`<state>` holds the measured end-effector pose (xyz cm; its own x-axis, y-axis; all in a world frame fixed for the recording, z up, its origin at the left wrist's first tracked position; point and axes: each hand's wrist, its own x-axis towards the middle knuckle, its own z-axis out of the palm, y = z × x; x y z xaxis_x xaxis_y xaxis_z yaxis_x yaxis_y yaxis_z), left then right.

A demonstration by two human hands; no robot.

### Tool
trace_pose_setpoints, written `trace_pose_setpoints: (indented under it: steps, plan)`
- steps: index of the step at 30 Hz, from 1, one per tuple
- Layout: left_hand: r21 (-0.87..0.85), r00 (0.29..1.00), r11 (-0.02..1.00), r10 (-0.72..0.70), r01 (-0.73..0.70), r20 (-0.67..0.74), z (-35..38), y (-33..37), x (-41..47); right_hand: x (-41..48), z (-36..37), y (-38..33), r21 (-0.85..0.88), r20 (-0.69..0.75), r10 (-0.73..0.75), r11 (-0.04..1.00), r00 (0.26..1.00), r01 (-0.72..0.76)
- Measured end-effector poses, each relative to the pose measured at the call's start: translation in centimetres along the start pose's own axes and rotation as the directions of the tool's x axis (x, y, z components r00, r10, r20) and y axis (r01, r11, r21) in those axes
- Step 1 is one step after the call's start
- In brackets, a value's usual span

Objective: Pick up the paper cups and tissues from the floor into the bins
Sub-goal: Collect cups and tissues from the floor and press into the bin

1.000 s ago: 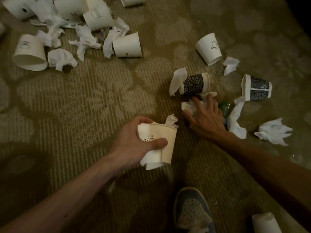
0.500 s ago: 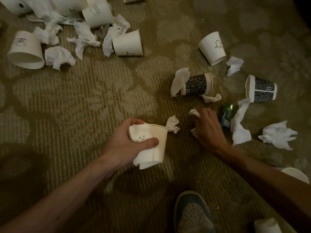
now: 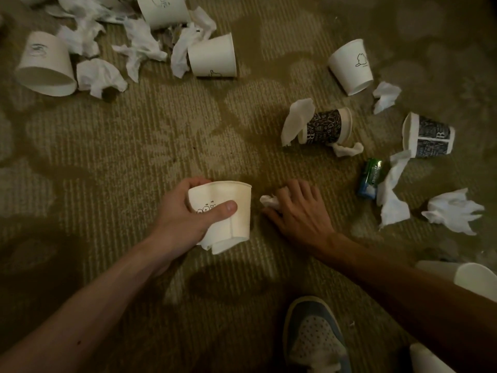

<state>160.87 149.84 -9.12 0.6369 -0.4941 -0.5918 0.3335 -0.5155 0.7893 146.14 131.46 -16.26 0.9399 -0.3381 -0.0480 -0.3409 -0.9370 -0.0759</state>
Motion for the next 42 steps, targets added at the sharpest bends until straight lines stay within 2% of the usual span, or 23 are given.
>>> trace_pose_setpoints:
  steps: [2, 5, 7, 9, 13, 16, 18, 21, 25, 32, 36, 42]
  plan:
    - [-0.004, 1.0, 1.0, -0.003, 0.002, -0.001, 0.0, -0.3, -0.1, 0.1, 0.0, 0.1, -0.003, -0.03, -0.012, 1.0, 0.999, 0.012]
    - [-0.001, 1.0, 1.0, -0.003, 0.003, 0.001, 0.2, -0.3, -0.1, -0.2, -0.3, 0.6, 0.087, 0.017, 0.032, 0.996, 0.999, -0.033]
    - [0.0, 1.0, 1.0, 0.001, -0.001, -0.004, 0.2, -0.2, 0.0, -0.4, -0.9, 1.5, 0.152, -0.01, 0.095, 0.984, 0.995, -0.092]
    - [0.01, 1.0, 1.0, 0.007, -0.007, 0.007, 0.4, 0.0, 0.1, -0.9, -2.2, 3.2, 0.208, -0.08, 0.223, 0.957, 0.972, -0.202]
    - [0.027, 0.999, 1.0, 0.015, -0.016, 0.033, 1.2, 0.2, 0.4, -2.0, -4.6, 8.2, 0.178, -0.3, 0.504, 0.864, 0.81, -0.471]
    - [0.037, 0.999, 0.999, 0.012, -0.014, 0.052, 1.8, 0.3, 0.7, -2.4, -5.1, 10.9, 0.089, -0.214, 0.669, 0.739, 0.712, -0.667]
    - [0.043, 0.998, 0.999, 0.015, -0.017, 0.057, 2.0, 0.4, 0.9, -2.5, -5.0, 11.9, 0.021, -0.147, 0.719, 0.689, 0.679, -0.725]
    - [0.057, 0.998, 0.998, 0.027, -0.031, 0.065, 2.1, 0.4, 1.0, -2.5, -4.9, 12.8, -0.015, -0.089, 0.76, 0.645, 0.644, -0.764]
    - [0.052, 0.998, 0.998, 0.03, -0.033, 0.056, 2.0, 0.1, 0.9, -2.2, -4.4, 13.0, 0.115, 0.051, 0.775, 0.622, 0.63, -0.775]
    - [0.044, 0.999, 0.999, 0.024, -0.026, 0.041, 2.1, -0.2, 0.9, -1.3, -2.5, 12.1, 0.195, -0.018, 0.701, 0.702, 0.713, -0.685]
    - [0.041, 0.999, 0.999, 0.024, -0.026, 0.043, 2.1, -0.3, 0.8, -1.5, -2.5, 12.9, 0.294, 0.001, 0.657, 0.721, 0.754, -0.628]
    - [0.063, 0.998, 0.997, 0.038, -0.042, 0.059, 2.2, 0.1, 0.6, -2.0, -3.5, 14.1, 0.524, 0.282, 0.629, 0.532, 0.725, -0.665]
